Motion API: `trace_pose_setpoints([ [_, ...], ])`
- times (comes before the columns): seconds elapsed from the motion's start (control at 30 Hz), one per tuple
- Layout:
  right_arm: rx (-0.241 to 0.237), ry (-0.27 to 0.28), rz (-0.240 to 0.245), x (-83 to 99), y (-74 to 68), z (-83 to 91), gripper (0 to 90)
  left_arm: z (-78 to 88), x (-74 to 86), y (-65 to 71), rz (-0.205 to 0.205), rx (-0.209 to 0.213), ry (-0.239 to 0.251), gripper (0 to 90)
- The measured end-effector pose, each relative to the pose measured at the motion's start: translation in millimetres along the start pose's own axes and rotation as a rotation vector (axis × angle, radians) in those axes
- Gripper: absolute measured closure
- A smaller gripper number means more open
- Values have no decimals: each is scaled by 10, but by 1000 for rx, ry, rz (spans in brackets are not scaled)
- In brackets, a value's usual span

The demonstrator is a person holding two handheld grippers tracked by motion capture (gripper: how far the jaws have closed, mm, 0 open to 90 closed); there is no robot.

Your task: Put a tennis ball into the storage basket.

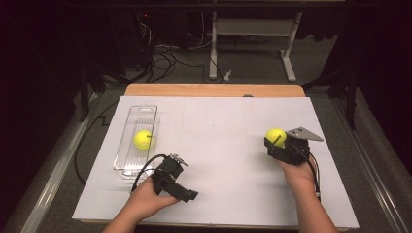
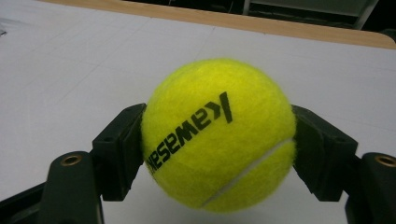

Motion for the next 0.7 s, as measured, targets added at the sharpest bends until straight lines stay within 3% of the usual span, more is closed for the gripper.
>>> trace_pose_setpoints([
  [0.7,-83,34,6,399,-164,387,271,0,4,4,-2,1,1,10],
])
Point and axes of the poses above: each handheld gripper's, and its own axes: z roughly backward along the jaws, x roughly out of its underside, y roughly to its right, the point moved 8 cm from there along -z, roughly forward along the jaws, and after that the axes turned 11 degrees about -z, right-handed, at the moved point
